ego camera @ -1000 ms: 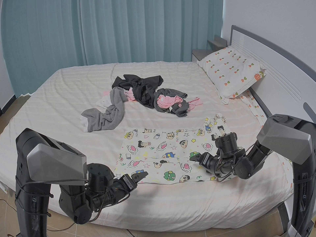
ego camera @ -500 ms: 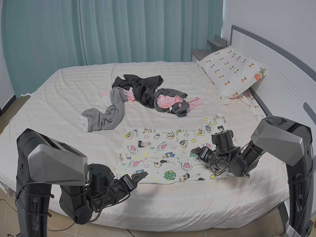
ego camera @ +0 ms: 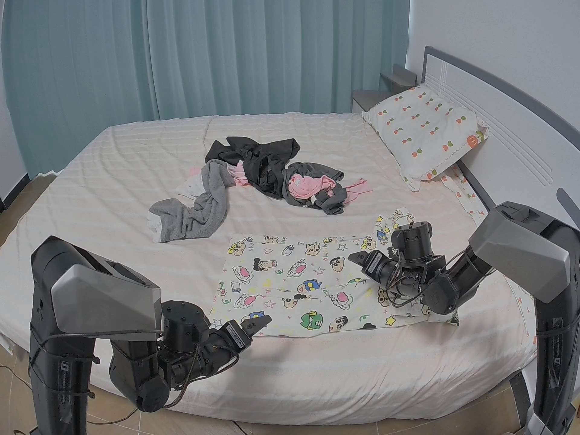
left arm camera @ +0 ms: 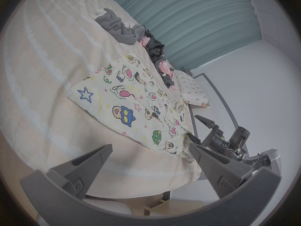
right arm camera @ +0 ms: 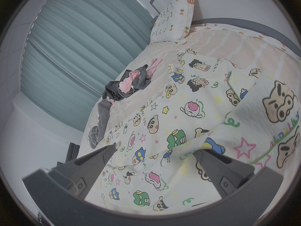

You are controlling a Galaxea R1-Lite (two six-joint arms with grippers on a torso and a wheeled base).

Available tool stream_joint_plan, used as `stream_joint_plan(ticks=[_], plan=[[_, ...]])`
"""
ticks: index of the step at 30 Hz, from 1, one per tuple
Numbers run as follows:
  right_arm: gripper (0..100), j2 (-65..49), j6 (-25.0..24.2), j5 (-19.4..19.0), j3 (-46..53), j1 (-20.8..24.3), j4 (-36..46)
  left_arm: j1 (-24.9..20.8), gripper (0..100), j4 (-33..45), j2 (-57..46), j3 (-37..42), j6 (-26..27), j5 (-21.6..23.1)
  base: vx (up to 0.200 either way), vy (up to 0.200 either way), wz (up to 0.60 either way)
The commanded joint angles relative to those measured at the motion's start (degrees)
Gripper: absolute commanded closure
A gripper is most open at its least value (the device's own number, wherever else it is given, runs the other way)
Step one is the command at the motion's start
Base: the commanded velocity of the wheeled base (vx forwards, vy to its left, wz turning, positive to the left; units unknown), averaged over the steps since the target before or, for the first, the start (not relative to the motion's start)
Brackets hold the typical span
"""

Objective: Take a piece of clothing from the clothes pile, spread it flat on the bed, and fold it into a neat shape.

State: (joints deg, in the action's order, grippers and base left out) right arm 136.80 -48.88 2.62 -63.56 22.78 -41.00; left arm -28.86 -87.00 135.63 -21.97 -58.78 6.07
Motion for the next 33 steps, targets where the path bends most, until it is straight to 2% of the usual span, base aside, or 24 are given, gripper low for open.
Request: stream_joint_plan(ticks=[1, 6, 8, 13, 14, 16, 18, 22, 28, 29, 31, 33], plan=[[0, 0.31, 0.19, 0.02, 0.54, -0.28, 0.3, 0.03, 0, -0.01, 0.07, -0.01, -0.02, -0.01, 0.0, 0.0, 0.0], [0, -0.48, 0.1, 0.02, 1.16, -0.28, 2.41, -0.06, 0, -0.01, 0.07, -0.01, -0.02, -0.01, 0.0, 0.0, 0.0], [0, -2.95, 1.95, -0.34, 3.71, 0.16, 6.1, -0.06, 0, -0.01, 0.07, -0.01, -0.02, -0.01, 0.0, 0.0, 0.0], [0, -6.81, 3.44, -0.69, 5.55, 0.16, 7.07, -0.06, 0, -0.01, 0.07, 0.08, -0.02, -0.01, 0.0, 0.0, 0.0], [0, -7.52, 4.15, -0.69, 6.17, 0.07, 7.33, -0.06, 0, -0.01, 0.07, 0.08, -0.02, -0.01, 0.0, 0.0, 0.0], [0, -8.75, 9.6, -0.69, 8.98, -0.2, 7.51, -0.06, 0, -0.01, 0.07, -0.01, -0.02, -0.01, 0.0, 0.0, 0.0], [0, -9.98, 12.94, -0.78, 11.0, -0.37, 7.16, -0.06, 0, -0.01, 0.07, -0.01, -0.02, -0.01, 0.0, 0.0, 0.0], [0, -11.65, 13.38, -0.78, 11.27, -0.55, 7.25, -0.06, 0, -0.01, 0.07, -0.01, -0.02, -0.01, 0.0, 0.0, 0.0], [0, -8.22, 13.38, -2.27, 6.96, -6.35, 7.33, -0.06, 0, -0.01, 0.07, -0.01, -0.02, -0.01, 0.0, 0.0, 0.0], [0, -6.72, 13.2, -2.8, 6.17, -8.63, 7.42, -0.06, 0, -0.01, 0.07, -0.01, -0.02, -0.01, 0.0, 0.0, 0.0], [0, -5.76, 13.02, -3.32, 6.08, -9.6, 7.25, 0.03, 0, -0.01, 0.07, -0.01, -0.02, -0.01, 0.0, 0.0, 0.0], [0, -2.24, 11.88, -5.96, 5.55, -12.06, 7.16, 0.03, 0, -0.01, 0.07, -0.01, -0.02, -0.09, 0.0, 0.0, 0.0]])
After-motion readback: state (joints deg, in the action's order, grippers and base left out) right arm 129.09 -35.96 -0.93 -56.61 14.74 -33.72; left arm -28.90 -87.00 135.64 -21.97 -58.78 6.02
